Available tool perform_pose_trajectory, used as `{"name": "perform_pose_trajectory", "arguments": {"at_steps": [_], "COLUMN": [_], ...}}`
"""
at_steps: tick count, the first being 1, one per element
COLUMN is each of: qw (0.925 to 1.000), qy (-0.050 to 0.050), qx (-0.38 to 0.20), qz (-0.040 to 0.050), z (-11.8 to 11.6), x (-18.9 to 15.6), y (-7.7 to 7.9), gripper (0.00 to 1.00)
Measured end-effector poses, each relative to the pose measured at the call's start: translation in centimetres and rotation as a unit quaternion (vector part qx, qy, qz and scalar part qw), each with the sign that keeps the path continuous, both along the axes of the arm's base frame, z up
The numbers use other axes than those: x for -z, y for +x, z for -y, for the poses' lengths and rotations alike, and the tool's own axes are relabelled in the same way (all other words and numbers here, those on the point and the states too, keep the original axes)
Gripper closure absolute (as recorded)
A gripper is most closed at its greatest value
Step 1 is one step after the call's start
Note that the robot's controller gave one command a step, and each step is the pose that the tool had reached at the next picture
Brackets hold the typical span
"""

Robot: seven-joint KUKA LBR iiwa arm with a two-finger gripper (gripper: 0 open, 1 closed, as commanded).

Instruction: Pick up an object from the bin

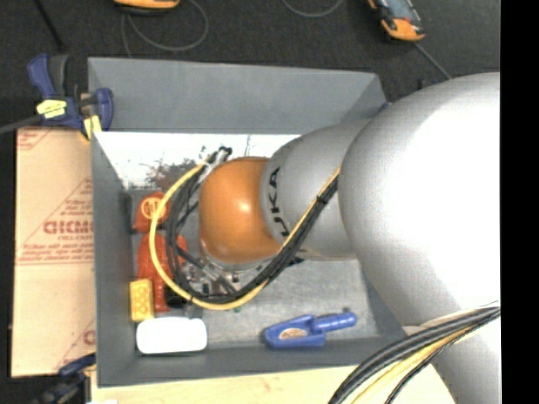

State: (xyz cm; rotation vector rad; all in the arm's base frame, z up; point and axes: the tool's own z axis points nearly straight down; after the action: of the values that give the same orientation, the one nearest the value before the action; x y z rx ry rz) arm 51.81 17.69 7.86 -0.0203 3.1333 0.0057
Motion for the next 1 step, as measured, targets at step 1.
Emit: {"name": "perform_pose_trajectory", "arguments": {"at_steps": [1], "qw": [0.9997], "qy": [0.001], "qx": [-0.025], "qz": [-0.0059], "z": [2.64], "x": [0.18], "y": [5.51], "gripper": [1.0]}}
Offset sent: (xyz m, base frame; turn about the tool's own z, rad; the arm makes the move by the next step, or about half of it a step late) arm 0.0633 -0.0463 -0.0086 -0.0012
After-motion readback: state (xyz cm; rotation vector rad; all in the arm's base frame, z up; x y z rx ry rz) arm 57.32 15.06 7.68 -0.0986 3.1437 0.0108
